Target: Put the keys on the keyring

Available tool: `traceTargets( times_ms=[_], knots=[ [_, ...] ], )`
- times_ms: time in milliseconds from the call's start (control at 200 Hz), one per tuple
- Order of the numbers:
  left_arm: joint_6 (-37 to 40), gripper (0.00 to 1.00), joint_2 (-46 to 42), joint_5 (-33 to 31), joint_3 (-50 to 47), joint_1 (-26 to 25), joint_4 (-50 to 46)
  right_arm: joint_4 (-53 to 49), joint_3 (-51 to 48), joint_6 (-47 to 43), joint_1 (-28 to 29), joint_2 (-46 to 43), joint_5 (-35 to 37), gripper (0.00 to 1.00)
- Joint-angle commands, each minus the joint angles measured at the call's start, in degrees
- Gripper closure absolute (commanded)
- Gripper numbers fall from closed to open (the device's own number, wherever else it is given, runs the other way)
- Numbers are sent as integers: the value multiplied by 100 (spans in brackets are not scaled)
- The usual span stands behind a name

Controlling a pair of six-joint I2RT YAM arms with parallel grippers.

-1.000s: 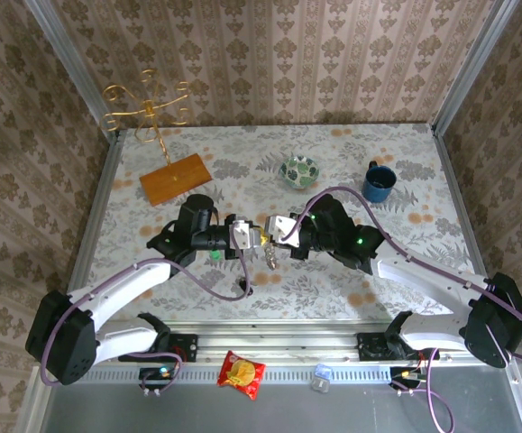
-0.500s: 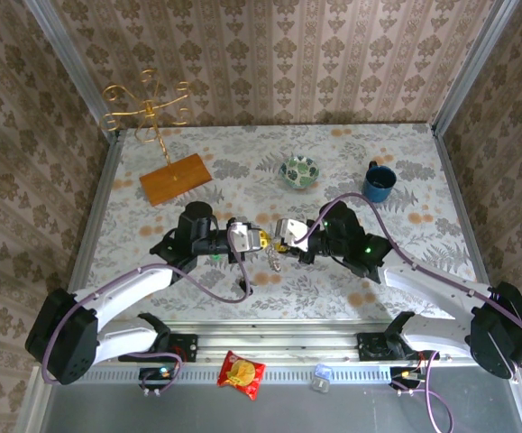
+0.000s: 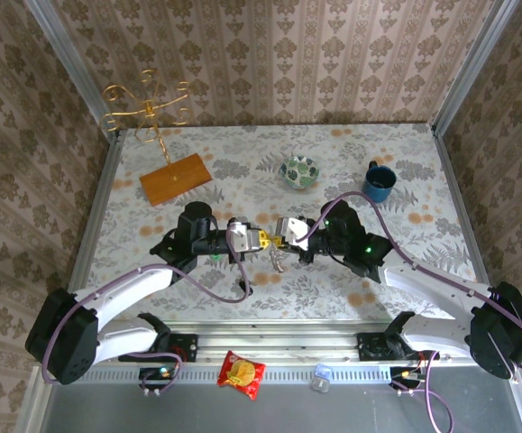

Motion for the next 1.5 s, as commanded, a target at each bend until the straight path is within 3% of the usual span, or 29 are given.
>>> traceTargets(
  times_ms=[0,145,340,500,620,680,780,895,980,1105,1225,1385,1495],
  knots=[
    [-111,84,5,-16,55,-86,313,-284,221,-125,47,-6,-282,100],
    [-160,83,13,-64,124,-113,295,-530,380,-238,53,73,-223,100],
    [-137,89,119,-86,222,-151,163,-373,412,-128,82,89,-325,100],
    [10,85,112,-234,232,-149,-12,-181,352,-17,79,39,-385,100],
    [139,100,102,-214,271,-151,-197,-184,350,14,83,38,-410,100],
    [158,100,72,-223,271,-151,-209,-178,329,69,79,10,-284,100],
    [160,100,-78,-455,187,-166,-102,-48,67,412,21,-258,212,72],
    [87,100,-302,-1061,61,-169,126,-381,-173,1063,-85,-725,1008,62],
    [-52,100,-393,-1565,47,-172,187,-855,-187,1835,-58,-946,1376,62],
    [-351,100,-482,-2320,21,-138,266,-1372,-273,2979,478,-934,1973,63],
    [-804,100,-521,-2817,-17,33,416,-956,-571,3630,1240,-576,2451,61],
    [-1580,100,-650,-3290,-165,401,745,52,-661,3543,2049,501,2759,60],
    [-1842,100,-763,-3376,-278,564,788,594,-408,3194,2278,1415,2761,58]
  ],
)
